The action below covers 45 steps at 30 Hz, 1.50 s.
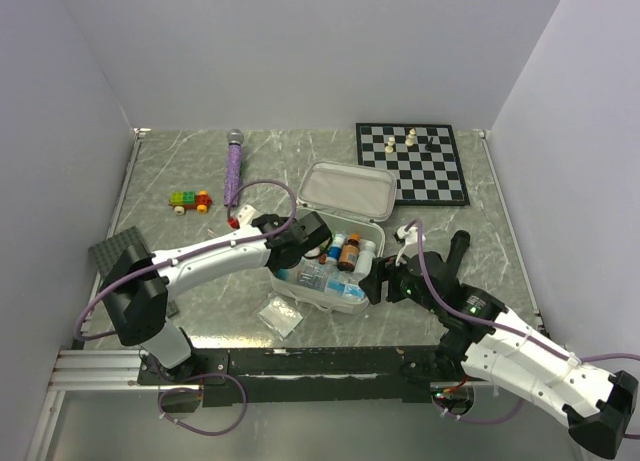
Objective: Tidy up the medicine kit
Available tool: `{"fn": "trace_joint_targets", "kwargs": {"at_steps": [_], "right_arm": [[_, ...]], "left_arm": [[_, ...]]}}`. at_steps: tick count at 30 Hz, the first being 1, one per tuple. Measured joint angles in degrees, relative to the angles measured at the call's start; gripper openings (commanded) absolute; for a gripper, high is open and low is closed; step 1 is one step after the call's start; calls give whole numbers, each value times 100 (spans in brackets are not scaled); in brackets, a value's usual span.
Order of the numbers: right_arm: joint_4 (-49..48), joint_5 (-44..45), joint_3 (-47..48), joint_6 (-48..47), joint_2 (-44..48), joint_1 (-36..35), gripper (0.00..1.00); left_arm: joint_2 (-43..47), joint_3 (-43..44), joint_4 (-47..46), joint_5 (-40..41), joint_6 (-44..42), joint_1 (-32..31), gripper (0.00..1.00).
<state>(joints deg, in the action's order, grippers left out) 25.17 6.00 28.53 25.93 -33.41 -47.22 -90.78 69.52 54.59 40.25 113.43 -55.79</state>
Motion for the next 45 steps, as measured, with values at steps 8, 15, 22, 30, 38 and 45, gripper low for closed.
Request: {"fn": "trace_joint_targets", "kwargs": {"at_steps": [8,15,22,30,38,45], "right_arm": [[15,7,-11,0,-17,0,83],[15,26,-11,0,-17,0,83],[15,39,-11,0,-15,0,83],[15,37,-11,0,-15,0,82],[15,37,-11,17,-17,0,82],[17,37,-11,20,-13,0,82]], "left_arm": [[-24,278,-452,-120,-9,22,1],[-11,280,-957,-358,-577,20,1],[457,83,-1440,-717,-2481,20,1],[1958,-688,-2347,-1220,-5108,20,1],[2216,-1154,-3453,-2610,-6824,20,1],[1655,-1292,-3960,-3818,-7246,20,1]]}}
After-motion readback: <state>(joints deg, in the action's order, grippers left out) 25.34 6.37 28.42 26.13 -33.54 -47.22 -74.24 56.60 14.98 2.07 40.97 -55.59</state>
